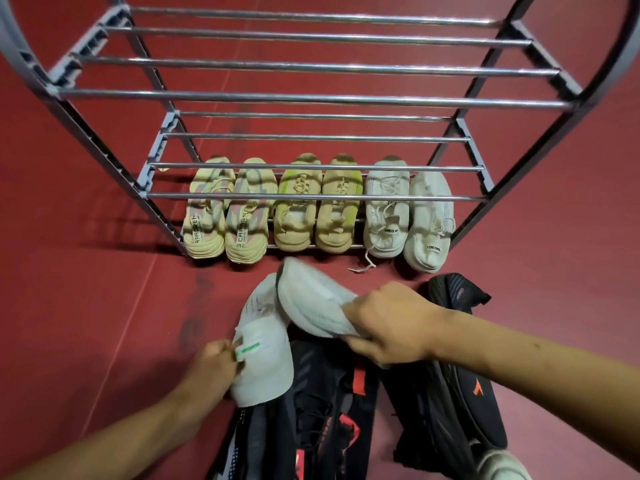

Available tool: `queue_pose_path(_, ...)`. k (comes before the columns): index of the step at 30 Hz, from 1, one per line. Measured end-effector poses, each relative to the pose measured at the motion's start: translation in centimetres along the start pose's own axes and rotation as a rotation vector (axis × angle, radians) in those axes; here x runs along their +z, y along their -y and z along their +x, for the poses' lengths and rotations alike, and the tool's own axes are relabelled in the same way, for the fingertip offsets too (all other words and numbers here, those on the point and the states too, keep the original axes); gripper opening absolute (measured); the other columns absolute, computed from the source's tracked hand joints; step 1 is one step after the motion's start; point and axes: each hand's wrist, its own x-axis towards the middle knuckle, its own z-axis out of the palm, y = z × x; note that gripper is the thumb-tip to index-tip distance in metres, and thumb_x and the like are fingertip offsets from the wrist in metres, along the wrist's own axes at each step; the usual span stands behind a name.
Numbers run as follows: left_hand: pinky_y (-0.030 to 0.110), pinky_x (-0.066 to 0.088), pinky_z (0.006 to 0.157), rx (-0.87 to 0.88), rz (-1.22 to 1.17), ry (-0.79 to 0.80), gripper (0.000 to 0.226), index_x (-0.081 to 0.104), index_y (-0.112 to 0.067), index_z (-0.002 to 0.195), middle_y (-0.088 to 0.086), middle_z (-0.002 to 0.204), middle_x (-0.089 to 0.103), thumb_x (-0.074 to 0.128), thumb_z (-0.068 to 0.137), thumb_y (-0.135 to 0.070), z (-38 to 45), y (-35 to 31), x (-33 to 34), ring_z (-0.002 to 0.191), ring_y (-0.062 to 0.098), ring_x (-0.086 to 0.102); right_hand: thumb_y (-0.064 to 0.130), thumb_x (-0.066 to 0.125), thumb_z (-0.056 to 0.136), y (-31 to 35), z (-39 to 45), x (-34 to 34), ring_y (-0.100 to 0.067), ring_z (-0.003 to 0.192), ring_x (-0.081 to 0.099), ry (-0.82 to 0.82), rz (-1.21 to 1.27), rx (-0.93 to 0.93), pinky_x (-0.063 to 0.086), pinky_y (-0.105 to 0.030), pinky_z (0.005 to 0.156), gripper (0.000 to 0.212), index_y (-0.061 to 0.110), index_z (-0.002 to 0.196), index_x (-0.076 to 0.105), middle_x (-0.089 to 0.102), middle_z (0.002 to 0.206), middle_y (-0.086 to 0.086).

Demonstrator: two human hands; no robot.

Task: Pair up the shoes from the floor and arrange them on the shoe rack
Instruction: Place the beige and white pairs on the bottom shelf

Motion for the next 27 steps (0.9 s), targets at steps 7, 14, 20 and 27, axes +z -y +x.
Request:
queue_pose_path(7, 0.03, 0.056, 0.061, 0.143, -0.013, -0.157, 0.024, 0.062, -0.011, 0.083, 0.002, 0.062, 0.064, 0.07, 0.082, -0.034, -0.2, 1.9, -1.6, 0.052, 0.015, 0.064, 0.044, 0.065, 0.087, 4.5, 3.3, -0.1, -0.023, 0.057, 0.056, 0.219, 0.664, 0.49, 0.041, -0.026, 0.053, 0.038, 0.013, 0.067, 0.057, 0.059, 0.06, -0.004)
queue_pose_path(14, 0.043, 0.049, 0.077, 0.066, 0.129, -0.085, 0.022, 0.062, -0.017, 0.082, 0.007, 0.076, 0.071, 0.065, 0.086, -0.038, -0.3, 3.5, -1.7, 0.068, 0.022, 0.061, 0.006, 0.072, 0.079, 1.2, 2.6, 4.3, -0.023, 0.089, 0.071, 0.043, 1.456, 0.67, 0.059, -0.033, 0.075, 0.028, 0.014, 0.104, 0.066, 0.07, 0.095, -0.003)
queue_pose_path(20, 0.04, 0.051, 0.07, 0.077, 0.073, -0.084, 0.059, 0.065, -0.02, 0.089, -0.001, 0.066, 0.073, 0.061, 0.051, -0.065, -0.8, 2.7, -1.8, 0.066, 0.019, 0.069, 0.05, 0.088, 0.063, -0.2, 0.7, 5.3, -0.018, 0.093, 0.07, 0.127, 1.245, 0.808, 0.057, -0.031, 0.079, 0.062, 0.014, 0.103, 0.058, 0.07, 0.101, 0.001)
queue_pose_path(27, 0.048, 0.058, 0.079, 0.106, 0.033, -0.048, 0.066, 0.067, -0.026, 0.097, 0.0, 0.077, 0.077, 0.071, 0.044, -0.065, -1.5, 2.3, -1.7, 0.072, 0.018, 0.074, 0.077, 0.06, 0.076, 4.1, 2.7, 3.4, -0.024, 0.089, 0.052, 0.109, 0.544, 0.537, 0.046, -0.033, 0.077, 0.06, 0.02, 0.079, 0.046, 0.05, 0.09, 0.001)
